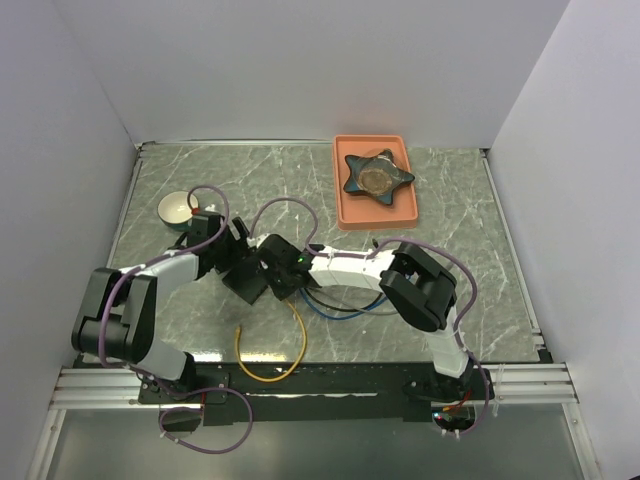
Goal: Insert the plug into the switch port
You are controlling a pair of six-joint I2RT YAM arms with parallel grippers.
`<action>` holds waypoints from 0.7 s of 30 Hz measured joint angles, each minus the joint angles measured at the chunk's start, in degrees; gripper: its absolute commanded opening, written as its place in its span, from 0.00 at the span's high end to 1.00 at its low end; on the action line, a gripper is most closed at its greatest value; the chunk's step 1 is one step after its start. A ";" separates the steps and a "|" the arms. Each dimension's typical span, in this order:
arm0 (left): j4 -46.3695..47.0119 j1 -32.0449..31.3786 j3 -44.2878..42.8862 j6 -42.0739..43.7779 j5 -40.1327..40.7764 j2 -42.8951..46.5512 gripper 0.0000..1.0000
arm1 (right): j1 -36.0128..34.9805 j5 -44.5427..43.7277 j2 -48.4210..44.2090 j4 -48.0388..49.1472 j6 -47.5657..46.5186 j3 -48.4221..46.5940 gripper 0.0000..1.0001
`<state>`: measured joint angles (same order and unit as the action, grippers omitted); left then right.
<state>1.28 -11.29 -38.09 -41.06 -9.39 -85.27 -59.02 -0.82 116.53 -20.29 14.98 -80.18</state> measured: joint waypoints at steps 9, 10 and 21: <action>-1.33 0.13 -3.30 2.21 0.07 -2.91 0.11 | -0.90 0.22 -0.17 0.22 -4.09 0.28 1.00; -1.18 0.39 -3.30 2.47 -0.50 -3.02 0.11 | -1.07 0.07 -0.17 0.17 -4.48 0.28 1.00; 2.49 6.67 -2.54 2.49 -7.72 -4.37 0.12 | -2.67 -1.27 -0.31 -0.11 -7.02 0.26 1.00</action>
<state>3.77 -4.62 -40.62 -38.57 -17.10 -89.65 -61.69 -2.09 116.22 -20.40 7.97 -79.92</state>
